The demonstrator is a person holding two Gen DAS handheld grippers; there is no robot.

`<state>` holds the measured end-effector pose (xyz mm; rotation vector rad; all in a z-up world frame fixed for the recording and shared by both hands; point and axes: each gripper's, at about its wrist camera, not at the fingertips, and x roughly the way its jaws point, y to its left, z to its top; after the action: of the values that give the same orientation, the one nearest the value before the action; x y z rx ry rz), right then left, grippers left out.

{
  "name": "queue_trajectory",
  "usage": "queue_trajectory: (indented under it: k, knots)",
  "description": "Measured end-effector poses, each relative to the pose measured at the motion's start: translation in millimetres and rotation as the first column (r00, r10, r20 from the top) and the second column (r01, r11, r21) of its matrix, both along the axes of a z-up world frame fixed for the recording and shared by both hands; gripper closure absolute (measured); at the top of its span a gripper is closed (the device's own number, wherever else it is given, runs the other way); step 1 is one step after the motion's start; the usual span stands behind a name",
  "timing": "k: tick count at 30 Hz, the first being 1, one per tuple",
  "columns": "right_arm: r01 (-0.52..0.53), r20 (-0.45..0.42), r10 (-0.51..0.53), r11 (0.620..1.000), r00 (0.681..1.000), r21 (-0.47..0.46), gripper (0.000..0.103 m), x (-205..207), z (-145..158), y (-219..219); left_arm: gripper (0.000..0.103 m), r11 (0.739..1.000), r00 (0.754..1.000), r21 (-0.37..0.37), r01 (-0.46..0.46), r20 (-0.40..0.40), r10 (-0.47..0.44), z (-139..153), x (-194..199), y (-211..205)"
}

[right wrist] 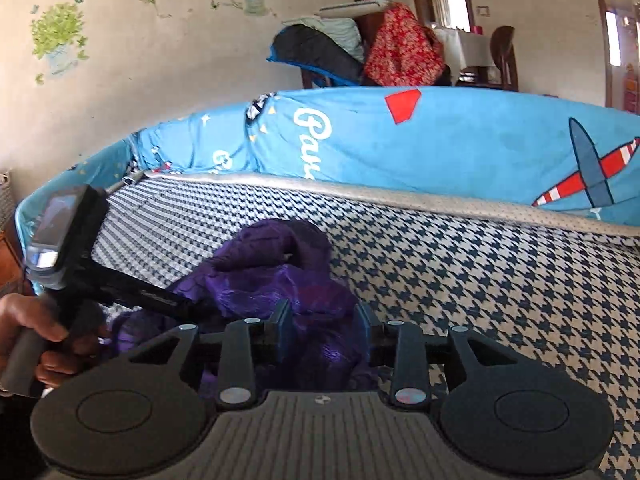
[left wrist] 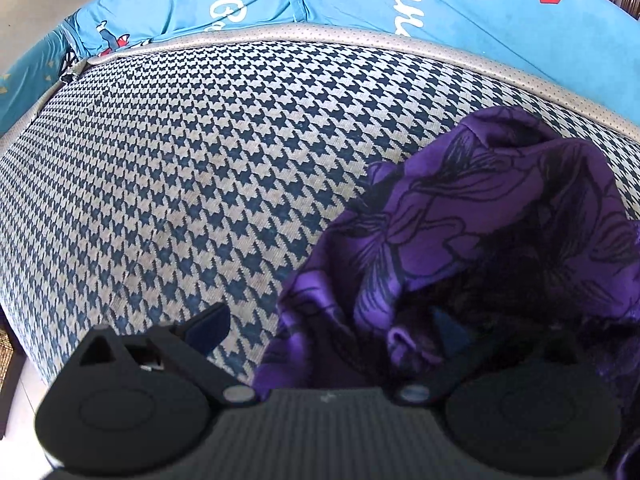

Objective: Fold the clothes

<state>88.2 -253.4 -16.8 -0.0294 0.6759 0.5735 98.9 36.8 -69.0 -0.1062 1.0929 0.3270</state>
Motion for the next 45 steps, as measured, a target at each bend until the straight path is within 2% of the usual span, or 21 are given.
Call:
queue_trajectory:
  k: [3, 5, 8, 11, 13, 15, 17, 19, 21, 25, 29, 35, 38, 42, 45]
  knots:
    - [0.030, -0.065, -0.033, 0.998, 0.997, -0.052, 0.063, 18.7, -17.7, 8.4, 0.000, 1.000, 1.000, -0.007, -0.023, -0.001, 0.023, 0.9, -2.5, 10.1]
    - [0.055, -0.113, -0.062, 0.996, 0.992, -0.070, 0.056, 29.4, -33.0, 12.7, 0.000, 0.999, 0.999, -0.027, -0.043, -0.008, 0.042, 2.0, -2.5, 18.2]
    - [0.057, -0.213, -0.063, 0.998, 0.975, -0.034, 0.054, 43.5, -51.2, 15.9, 0.000, 0.998, 0.999, -0.047, -0.047, -0.016, 0.046, 1.4, -5.4, 23.7]
    - [0.061, -0.242, -0.058, 0.998, 0.968, 0.003, 0.051, 48.8, -60.8, 22.4, 0.000, 0.998, 0.999, -0.043, -0.049, -0.018, 0.048, 2.5, -7.5, 24.0]
    - [0.062, -0.246, -0.055, 0.998, 0.968, 0.022, 0.055, 52.0, -64.7, 27.0, 0.000, 0.997, 0.998, -0.053, -0.056, -0.022, 0.055, 2.4, -8.7, 23.8]
    - [0.056, -0.251, -0.044, 0.998, 0.967, 0.038, 0.074, 54.1, -65.1, 31.0, 0.000, 0.996, 0.998, -0.061, -0.067, -0.027, 0.065, 2.5, -8.5, 23.5]
    - [0.050, -0.253, -0.034, 0.997, 0.967, 0.057, 0.082, 54.6, -66.4, 31.4, 0.000, 0.996, 0.997, -0.055, -0.072, -0.027, 0.071, 3.5, -7.5, 20.4]
    - [0.046, -0.229, -0.032, 0.997, 0.973, 0.054, 0.086, 52.0, -63.6, 32.9, 0.000, 0.997, 0.997, -0.045, -0.070, -0.011, 0.070, 7.2, -6.0, 18.1]
    - [0.052, -0.160, -0.044, 0.997, 0.986, 0.049, 0.089, 46.5, -54.4, 33.9, 0.000, 0.998, 0.998, -0.031, -0.061, 0.032, 0.062, 15.5, -6.2, 13.4]
    - [0.115, -0.030, -0.112, 0.988, 0.993, 0.104, 0.090, 39.7, -24.1, 22.4, 0.000, 0.997, 0.987, -0.029, -0.067, 0.142, 0.070, 34.5, -7.9, 9.2]
    - [0.168, 0.082, -0.186, 0.967, 0.979, 0.192, 0.090, 29.8, 6.3, 5.6, 0.000, 0.994, 0.974, -0.065, -0.086, 0.203, 0.098, 45.3, -7.3, 8.5]
    - [0.198, 0.226, -0.283, 0.921, 0.932, 0.335, 0.090, 12.1, 48.6, -20.1, 0.000, 0.992, 0.961, -0.082, -0.095, 0.254, 0.113, 57.5, -7.6, -3.1]
    - [0.134, 0.233, -0.232, 0.920, 0.945, 0.369, 0.090, 3.2, 54.5, -22.3, 0.000, 0.989, 0.954, -0.107, -0.102, 0.270, 0.128, 60.6, -6.3, -3.3]
    - [0.025, 0.204, -0.090, 0.954, 0.975, 0.299, 0.090, -7.7, 43.6, -4.0, 0.000, 0.985, 0.947, -0.136, -0.110, 0.285, 0.145, 64.5, -5.4, -6.2]
    - [-0.080, 0.200, 0.034, 0.970, 0.979, 0.228, 0.090, -20.8, 33.6, 12.1, 0.000, 0.982, 0.942, -0.157, -0.109, 0.299, 0.152, 66.7, -3.9, -6.5]
